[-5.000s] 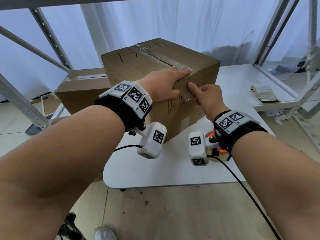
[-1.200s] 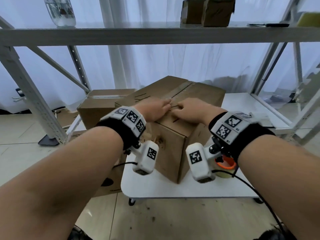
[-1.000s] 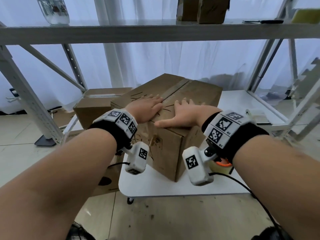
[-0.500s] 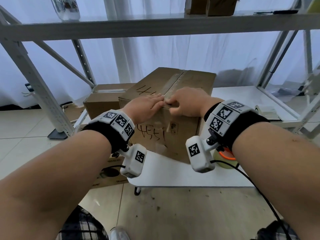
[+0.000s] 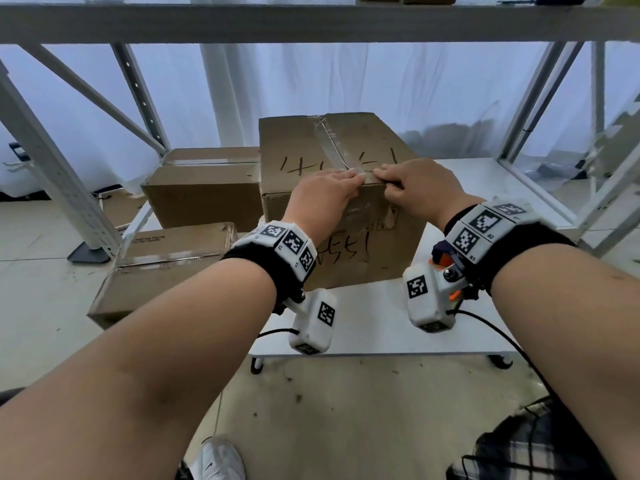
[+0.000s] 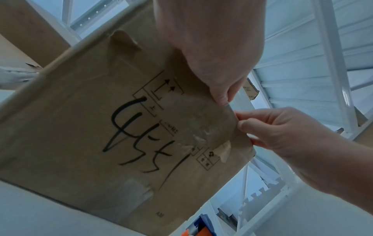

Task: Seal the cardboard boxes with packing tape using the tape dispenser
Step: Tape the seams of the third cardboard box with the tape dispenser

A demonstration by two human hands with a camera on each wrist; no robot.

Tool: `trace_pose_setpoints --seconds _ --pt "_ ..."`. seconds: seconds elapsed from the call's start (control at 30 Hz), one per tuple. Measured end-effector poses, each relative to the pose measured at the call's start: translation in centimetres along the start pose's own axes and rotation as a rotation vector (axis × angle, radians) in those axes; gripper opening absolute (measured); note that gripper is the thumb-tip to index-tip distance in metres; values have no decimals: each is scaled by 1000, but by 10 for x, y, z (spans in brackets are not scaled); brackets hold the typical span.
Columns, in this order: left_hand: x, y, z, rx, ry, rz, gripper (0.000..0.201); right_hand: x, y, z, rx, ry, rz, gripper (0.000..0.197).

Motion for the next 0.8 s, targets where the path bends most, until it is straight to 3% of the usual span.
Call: trace_pose_setpoints --seconds 0.23,0.3,0.37,0.43,0.5,0.57,0.67,0.8 --pt "5 -4 23 4 -81 -18 51 23 6 13 218 -247 26 44" --pt "8 -3 28 47 -75 -47 51 46 17 13 351 -339 155 49" --pt "11 0 32 90 -57 -100 50 80 31 17 434 -397 382 57" --pt "13 0 36 129 -44 -137 49 116 45 41 287 -401 625 66" --pt "14 -1 39 163 -49 -134 48 136 58 92 -148 -283 730 65" --pt "16 -3 41 205 -69 -102 46 138 74 133 -526 -120 712 51" --pt "18 -6 42 263 -80 -71 45 142 89 152 -534 -226 825 79" --pt "17 -8 42 239 -70 -87 45 147 89 161 -461 -75 821 80"
Point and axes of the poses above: each hand's wrist, its own y-axis away from the middle knuckle, its own z-axis out of the palm, x = y × z, the point moved 9 cm from there along -y, towards the middle knuckle, and after that the axes turned 2 degrees about y, right-handed, at the moved point
